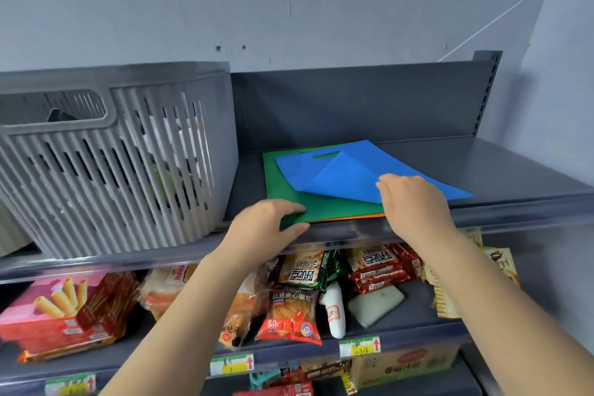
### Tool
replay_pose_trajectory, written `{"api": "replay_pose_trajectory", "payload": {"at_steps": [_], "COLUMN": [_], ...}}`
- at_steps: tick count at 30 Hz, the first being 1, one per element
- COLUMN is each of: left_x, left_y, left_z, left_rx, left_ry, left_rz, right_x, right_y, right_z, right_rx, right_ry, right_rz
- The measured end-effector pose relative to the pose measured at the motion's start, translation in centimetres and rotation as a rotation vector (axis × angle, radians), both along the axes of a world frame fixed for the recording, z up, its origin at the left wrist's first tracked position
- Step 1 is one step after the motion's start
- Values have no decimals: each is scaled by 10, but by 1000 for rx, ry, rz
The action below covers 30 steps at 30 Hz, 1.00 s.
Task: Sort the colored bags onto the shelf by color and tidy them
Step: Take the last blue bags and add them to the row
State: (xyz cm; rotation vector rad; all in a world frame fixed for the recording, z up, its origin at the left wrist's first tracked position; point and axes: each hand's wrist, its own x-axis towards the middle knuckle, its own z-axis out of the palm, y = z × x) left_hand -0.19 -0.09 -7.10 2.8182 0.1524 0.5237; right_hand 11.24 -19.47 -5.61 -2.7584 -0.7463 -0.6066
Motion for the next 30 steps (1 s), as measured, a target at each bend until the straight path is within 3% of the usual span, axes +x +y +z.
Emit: {"api": "replay_pose_trajectory", "payload": {"at_steps": [8,15,21,25,27,30], "left_x": [-6,-40,-70,-79,-77,-72], "left_y": [-1,-15,-32,-43,-45,-43], "left_z": [13,11,-8,-16,-16,-16], "left_rx": [-167,-21,-44,-303,-467,-567], "left_ry": [-54,-295,-552,-520,-444,-334], "left_rz": [28,-39,23,268,369,437], "right_x": [-12,-35,-57,-43,-28,-16], "right_y": [-17,-29,-45,-67,-76,-82], "right_z": [13,11,4,1,-2,-4], "right_rx": [-14,-64,49,382,402,329], "right_ry": [-59,-158,89,171,171,209], "right_rz": [-13,170,379,263,163,91]}}
